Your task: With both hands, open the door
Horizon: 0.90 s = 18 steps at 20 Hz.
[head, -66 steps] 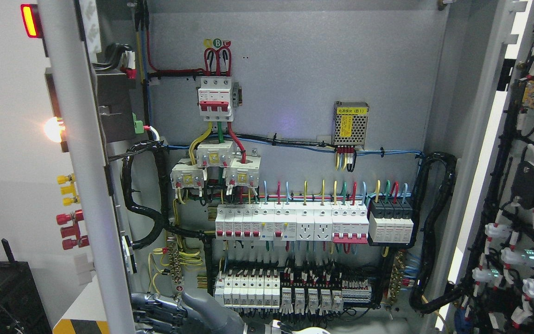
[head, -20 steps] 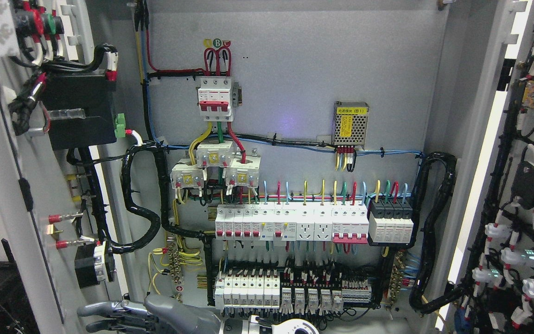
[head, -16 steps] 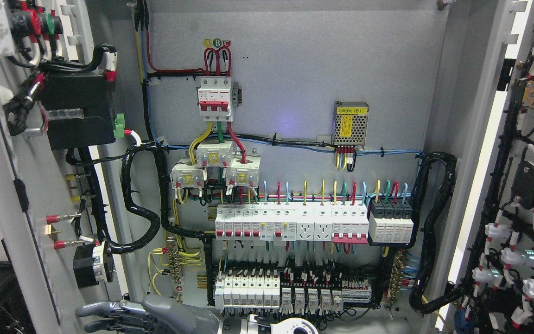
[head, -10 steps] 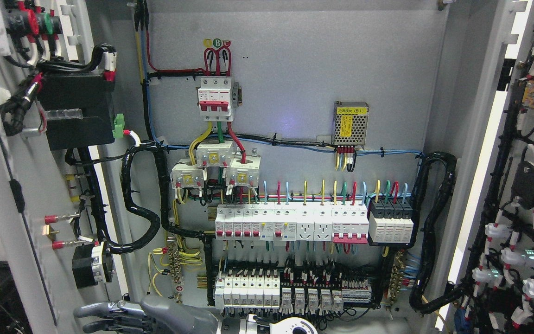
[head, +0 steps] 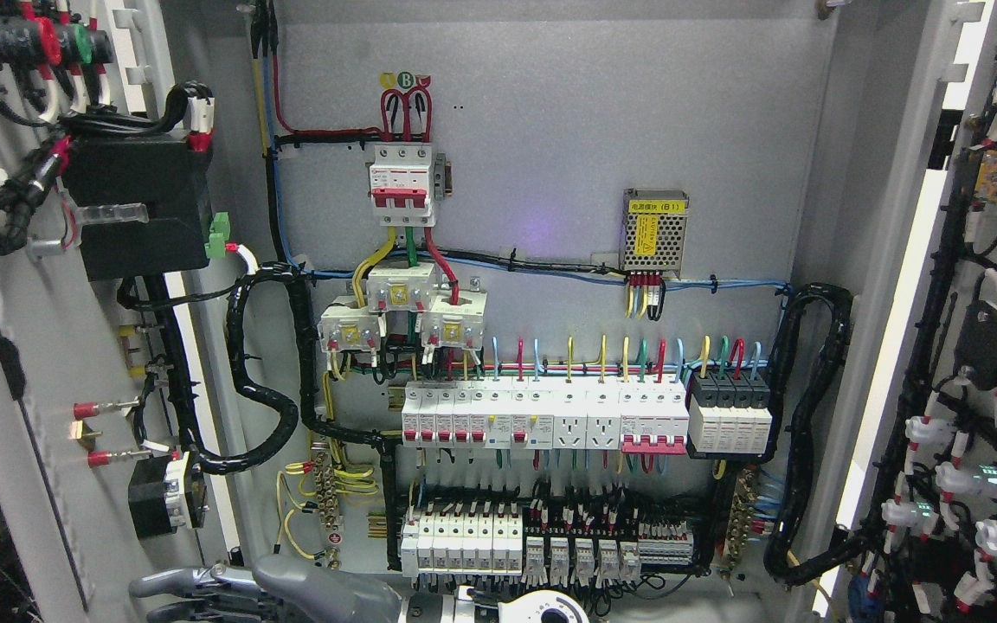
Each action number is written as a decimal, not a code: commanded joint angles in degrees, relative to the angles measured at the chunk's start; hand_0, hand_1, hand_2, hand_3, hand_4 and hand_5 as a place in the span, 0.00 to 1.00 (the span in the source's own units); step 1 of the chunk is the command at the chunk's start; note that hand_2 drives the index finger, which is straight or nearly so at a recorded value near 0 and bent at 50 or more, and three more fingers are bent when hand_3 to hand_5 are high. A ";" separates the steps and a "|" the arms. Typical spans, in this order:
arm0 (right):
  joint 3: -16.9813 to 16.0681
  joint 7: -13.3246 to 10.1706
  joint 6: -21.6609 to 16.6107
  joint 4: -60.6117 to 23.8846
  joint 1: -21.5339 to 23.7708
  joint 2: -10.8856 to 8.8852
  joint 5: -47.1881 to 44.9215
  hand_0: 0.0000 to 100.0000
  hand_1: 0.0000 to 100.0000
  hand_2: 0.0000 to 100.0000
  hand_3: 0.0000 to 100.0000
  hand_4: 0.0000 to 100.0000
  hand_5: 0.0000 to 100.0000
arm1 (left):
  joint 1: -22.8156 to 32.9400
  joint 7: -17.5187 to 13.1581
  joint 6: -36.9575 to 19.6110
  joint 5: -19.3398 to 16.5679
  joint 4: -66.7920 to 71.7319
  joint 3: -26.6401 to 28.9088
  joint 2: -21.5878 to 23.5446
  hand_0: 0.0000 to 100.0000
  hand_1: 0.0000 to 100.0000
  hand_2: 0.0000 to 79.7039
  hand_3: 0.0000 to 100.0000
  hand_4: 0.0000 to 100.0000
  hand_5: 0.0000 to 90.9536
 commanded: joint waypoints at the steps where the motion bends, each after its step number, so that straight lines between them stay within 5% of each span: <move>1: 1.04 0.02 0.04 0.07 -0.38 0.03 0.05 0.05 0.00 0.00 0.00 0.00 0.00 | 0.00 0.00 -0.01 0.00 1.32 0.00 0.00 0.12 0.39 0.00 0.00 0.00 0.00; 18: 1.66 0.11 0.04 0.07 -1.61 0.03 0.84 0.05 0.00 0.00 0.00 0.00 0.00 | 0.00 0.00 -0.01 0.00 1.32 0.00 0.00 0.12 0.39 0.00 0.00 0.00 0.00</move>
